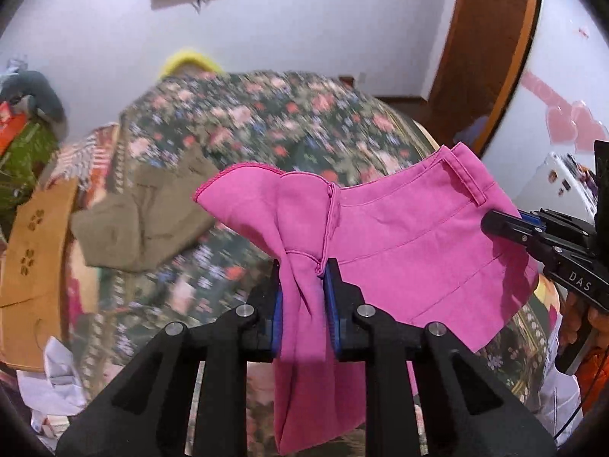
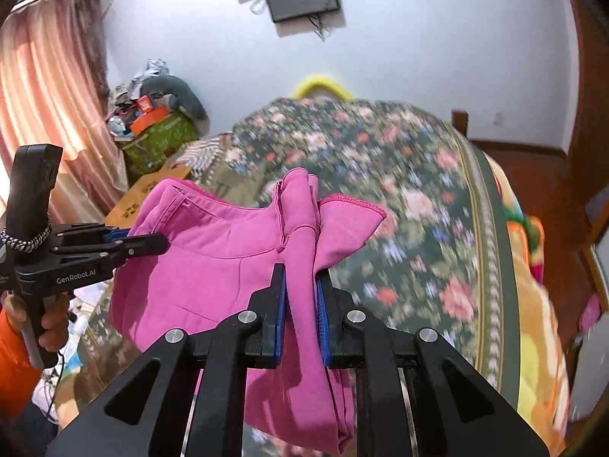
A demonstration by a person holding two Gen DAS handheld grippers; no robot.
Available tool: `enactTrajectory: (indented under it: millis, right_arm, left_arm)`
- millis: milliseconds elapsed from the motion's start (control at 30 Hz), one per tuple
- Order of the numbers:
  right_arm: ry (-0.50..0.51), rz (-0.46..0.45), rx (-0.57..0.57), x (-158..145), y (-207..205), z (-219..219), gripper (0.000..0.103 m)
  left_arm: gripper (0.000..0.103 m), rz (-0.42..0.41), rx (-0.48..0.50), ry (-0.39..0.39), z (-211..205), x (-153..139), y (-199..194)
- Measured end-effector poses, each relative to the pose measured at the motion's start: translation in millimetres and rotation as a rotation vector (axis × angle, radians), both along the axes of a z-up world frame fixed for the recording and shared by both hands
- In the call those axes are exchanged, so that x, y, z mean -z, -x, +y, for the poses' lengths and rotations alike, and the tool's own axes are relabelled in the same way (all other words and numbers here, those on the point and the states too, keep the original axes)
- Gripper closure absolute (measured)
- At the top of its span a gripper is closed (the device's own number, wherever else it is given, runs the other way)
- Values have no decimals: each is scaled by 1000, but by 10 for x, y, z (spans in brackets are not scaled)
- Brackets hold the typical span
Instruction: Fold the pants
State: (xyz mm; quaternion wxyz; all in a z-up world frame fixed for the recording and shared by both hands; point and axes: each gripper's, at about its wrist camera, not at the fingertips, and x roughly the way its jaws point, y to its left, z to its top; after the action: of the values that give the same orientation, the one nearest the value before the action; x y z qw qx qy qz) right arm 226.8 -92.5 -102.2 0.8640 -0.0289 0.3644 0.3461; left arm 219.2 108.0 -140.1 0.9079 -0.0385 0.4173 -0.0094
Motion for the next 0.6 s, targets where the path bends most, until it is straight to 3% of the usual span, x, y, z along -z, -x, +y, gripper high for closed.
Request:
enactTrajectory:
  millis: [333,600]
  right_arm:
    - [5,-100,-102,-295,-292,883,91]
    - [40,-146,-157,-185,-634,1728,91]
  left_arm:
    - [84,-82,-144,-39,844,-356,-146]
    - [84,-73,-262,-90,1552,-201,-504]
